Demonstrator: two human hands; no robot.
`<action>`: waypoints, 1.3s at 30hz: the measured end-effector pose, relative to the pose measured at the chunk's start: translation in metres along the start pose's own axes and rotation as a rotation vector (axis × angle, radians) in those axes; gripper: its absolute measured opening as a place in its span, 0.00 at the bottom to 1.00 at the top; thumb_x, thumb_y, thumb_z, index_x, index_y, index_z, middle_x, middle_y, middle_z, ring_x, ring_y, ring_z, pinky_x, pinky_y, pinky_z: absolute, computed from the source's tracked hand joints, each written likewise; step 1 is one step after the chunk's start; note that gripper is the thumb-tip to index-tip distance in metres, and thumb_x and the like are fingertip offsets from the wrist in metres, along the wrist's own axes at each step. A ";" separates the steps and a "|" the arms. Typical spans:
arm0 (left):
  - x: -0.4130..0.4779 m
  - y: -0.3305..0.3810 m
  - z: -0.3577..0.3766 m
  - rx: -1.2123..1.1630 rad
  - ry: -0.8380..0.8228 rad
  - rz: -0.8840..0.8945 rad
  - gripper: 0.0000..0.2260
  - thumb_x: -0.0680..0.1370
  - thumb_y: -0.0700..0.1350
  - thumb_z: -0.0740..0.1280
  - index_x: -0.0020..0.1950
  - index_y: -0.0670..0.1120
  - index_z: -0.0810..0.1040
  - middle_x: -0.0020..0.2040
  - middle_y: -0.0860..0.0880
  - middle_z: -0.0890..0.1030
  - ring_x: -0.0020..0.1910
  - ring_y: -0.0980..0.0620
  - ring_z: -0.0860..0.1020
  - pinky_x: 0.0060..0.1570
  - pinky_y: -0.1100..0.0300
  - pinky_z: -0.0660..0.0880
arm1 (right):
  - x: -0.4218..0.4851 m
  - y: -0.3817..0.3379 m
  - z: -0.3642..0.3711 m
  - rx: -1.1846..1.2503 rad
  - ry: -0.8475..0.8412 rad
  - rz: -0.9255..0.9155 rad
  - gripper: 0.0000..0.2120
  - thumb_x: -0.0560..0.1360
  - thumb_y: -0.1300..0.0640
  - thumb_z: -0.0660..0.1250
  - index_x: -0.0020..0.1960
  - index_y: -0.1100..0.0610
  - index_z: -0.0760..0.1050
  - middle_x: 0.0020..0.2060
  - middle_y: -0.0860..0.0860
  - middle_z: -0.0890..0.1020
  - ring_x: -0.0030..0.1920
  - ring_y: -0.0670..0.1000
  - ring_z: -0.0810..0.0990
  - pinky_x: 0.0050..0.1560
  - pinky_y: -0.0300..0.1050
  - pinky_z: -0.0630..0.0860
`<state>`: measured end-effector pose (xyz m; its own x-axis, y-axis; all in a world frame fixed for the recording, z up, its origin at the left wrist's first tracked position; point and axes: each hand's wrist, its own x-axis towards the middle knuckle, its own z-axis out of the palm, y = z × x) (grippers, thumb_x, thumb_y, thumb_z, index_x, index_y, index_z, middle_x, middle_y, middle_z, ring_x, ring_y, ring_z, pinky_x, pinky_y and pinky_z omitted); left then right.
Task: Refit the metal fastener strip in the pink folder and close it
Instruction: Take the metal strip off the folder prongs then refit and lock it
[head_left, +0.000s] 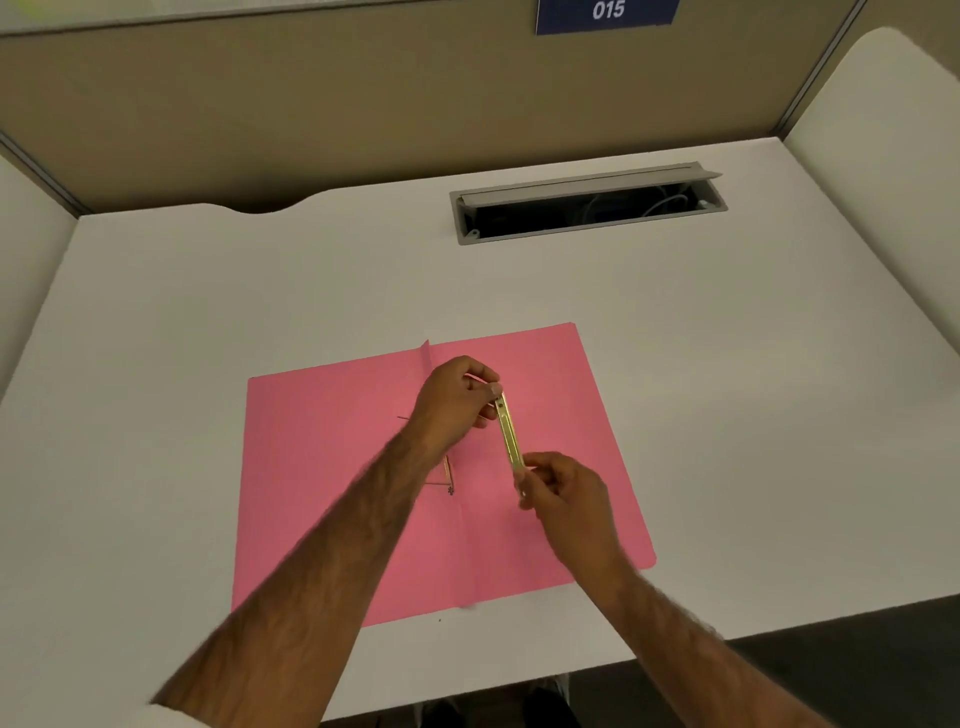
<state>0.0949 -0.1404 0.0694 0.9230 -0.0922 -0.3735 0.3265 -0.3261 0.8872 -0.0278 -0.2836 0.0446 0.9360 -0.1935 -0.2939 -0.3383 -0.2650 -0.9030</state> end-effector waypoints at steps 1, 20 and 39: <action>-0.004 -0.001 -0.013 -0.013 0.024 -0.004 0.06 0.79 0.38 0.69 0.55 0.42 0.80 0.45 0.44 0.85 0.38 0.50 0.83 0.38 0.59 0.81 | 0.001 -0.009 0.008 0.073 -0.017 0.027 0.05 0.76 0.60 0.70 0.51 0.54 0.83 0.36 0.50 0.85 0.36 0.48 0.83 0.35 0.37 0.78; -0.046 -0.075 -0.111 -0.209 0.188 -0.224 0.08 0.79 0.42 0.70 0.56 0.42 0.84 0.47 0.44 0.87 0.41 0.47 0.84 0.37 0.58 0.82 | -0.004 -0.047 0.148 -0.167 -0.004 0.011 0.00 0.74 0.59 0.71 0.44 0.55 0.80 0.36 0.46 0.83 0.36 0.45 0.80 0.39 0.42 0.78; -0.038 -0.095 -0.106 -0.432 0.066 -0.307 0.07 0.78 0.41 0.72 0.53 0.40 0.86 0.47 0.40 0.88 0.38 0.46 0.85 0.39 0.54 0.84 | 0.044 -0.040 0.122 -0.368 0.072 -0.288 0.08 0.79 0.54 0.67 0.55 0.53 0.81 0.46 0.49 0.80 0.40 0.43 0.76 0.45 0.37 0.73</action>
<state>0.0509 -0.0064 0.0283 0.7779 0.0103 -0.6283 0.6251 0.0900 0.7753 0.0386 -0.1666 0.0292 0.9921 -0.1246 -0.0130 -0.0895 -0.6324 -0.7695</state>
